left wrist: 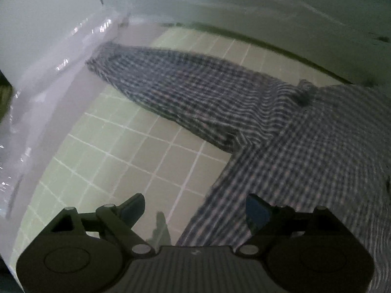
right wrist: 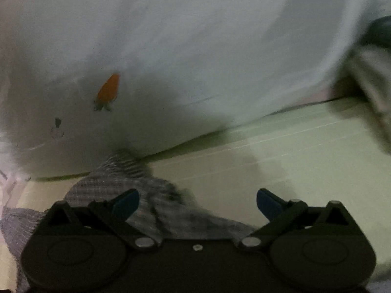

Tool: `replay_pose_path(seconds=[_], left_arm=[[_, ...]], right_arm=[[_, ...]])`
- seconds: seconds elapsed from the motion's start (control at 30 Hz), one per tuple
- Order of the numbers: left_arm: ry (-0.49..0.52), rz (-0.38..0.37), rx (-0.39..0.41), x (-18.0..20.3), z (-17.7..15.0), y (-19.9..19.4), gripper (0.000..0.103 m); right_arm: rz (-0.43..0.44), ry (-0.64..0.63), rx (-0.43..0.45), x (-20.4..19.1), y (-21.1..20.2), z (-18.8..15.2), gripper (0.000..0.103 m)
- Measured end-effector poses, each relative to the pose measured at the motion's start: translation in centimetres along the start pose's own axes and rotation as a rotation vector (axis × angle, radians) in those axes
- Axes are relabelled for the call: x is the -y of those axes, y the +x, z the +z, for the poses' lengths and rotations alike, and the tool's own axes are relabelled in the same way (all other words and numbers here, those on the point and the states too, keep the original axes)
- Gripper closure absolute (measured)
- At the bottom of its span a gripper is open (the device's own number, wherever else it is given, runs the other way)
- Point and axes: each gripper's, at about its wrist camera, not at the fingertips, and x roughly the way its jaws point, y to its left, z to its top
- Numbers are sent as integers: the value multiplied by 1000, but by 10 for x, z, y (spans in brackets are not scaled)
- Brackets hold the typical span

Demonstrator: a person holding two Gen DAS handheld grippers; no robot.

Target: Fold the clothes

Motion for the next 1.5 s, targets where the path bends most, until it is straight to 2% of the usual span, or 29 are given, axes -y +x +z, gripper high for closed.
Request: replay_pose_path(seconds=[0.1,0.17,0.2,0.27,0.3,0.33,0.37,0.63,0.7,0.77,0.83,0.87,0.93,1.07,1.13,1.23,1.33,1.5], left_arm=[[2,-3,-10,-1,4,10,13],[-1,2,-22,-2,4,15,13],[-11,1,-27,-2,5,17,13],[-39,-9,-33,-5,6,20,13],[-49,-14,-35,-6,6,21,13],[-58,-15,-37,-6,6,23,13],[-60,-14,-38,-6,7,24,13],[-52,-15,-35,-8,11,26,13],[-52,-16,-37,-9,11,27,13],[-55,-12,-41,-10,11,28,13],[-57,-9,-39,-12,11,27,13],[-57,-9,-35,-13,11,25,13],[-55,-12,-24,-14,11,20,13],[-57,-38,11,-18,8,2,13],[-43,-52,29,-18,5,-9,13],[2,-71,62,-10,-6,-33,13],[43,-95,84,-1,-19,-55,13],[129,-144,91,15,-45,-81,12]], right_arm=[[37,-46,-98,-23,38,8,0],[28,-101,-150,-36,57,8,2],[23,-115,-171,-39,64,8,8],[15,-140,-213,-46,77,8,27],[23,-142,-231,-46,82,10,50],[43,-148,-243,-45,85,12,88],[58,-155,-249,-45,88,14,97],[49,-279,6,-73,77,67,97],[19,-312,-15,-79,88,64,96],[-30,-351,-67,-82,104,55,90],[-64,-351,-72,-81,102,50,64],[-74,-338,-59,-79,97,49,58],[-94,-313,-31,-75,85,48,27],[-117,-287,84,-64,26,37,13],[-117,-257,116,-55,-9,24,7],[-135,-201,116,-35,-54,-9,6],[-162,-186,72,-12,-89,-50,6],[-216,-181,-43,14,-113,-120,3]])
